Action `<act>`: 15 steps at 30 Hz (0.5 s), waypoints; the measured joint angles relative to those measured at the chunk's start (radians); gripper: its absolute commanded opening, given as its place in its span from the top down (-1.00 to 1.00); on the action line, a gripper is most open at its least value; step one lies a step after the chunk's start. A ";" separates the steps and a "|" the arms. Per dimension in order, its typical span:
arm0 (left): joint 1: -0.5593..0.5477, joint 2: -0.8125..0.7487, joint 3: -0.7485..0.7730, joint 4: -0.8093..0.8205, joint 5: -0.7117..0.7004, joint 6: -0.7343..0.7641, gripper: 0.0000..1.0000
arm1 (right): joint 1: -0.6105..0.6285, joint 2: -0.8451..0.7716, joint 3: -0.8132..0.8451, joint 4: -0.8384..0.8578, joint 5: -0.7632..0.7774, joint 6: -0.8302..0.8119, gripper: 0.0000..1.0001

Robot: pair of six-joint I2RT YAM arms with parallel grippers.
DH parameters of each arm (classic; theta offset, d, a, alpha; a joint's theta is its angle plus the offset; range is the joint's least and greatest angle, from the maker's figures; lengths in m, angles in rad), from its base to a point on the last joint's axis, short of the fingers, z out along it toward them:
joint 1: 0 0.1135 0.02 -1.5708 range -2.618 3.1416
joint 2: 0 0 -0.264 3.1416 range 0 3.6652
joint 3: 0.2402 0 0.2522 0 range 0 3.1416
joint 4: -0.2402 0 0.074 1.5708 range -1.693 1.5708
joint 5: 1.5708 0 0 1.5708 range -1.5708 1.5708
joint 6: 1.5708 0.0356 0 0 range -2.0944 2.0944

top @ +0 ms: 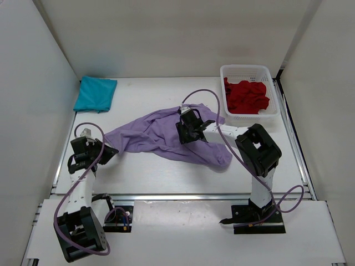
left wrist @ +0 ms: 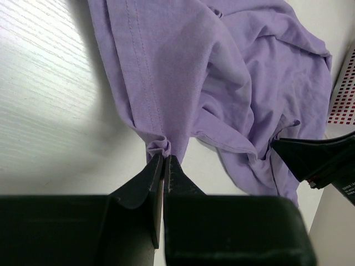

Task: Fold and stack the t-shirts
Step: Flatten out the tshirt

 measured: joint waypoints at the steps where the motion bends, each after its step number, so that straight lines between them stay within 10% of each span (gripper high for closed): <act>1: 0.000 0.000 0.003 -0.002 0.000 0.001 1.00 | 0.000 0.002 0.000 -0.001 0.002 0.000 0.34; 15: -0.010 -0.011 0.019 -0.036 -0.035 0.011 1.00 | -0.007 -0.004 0.000 -0.012 0.019 0.015 1.00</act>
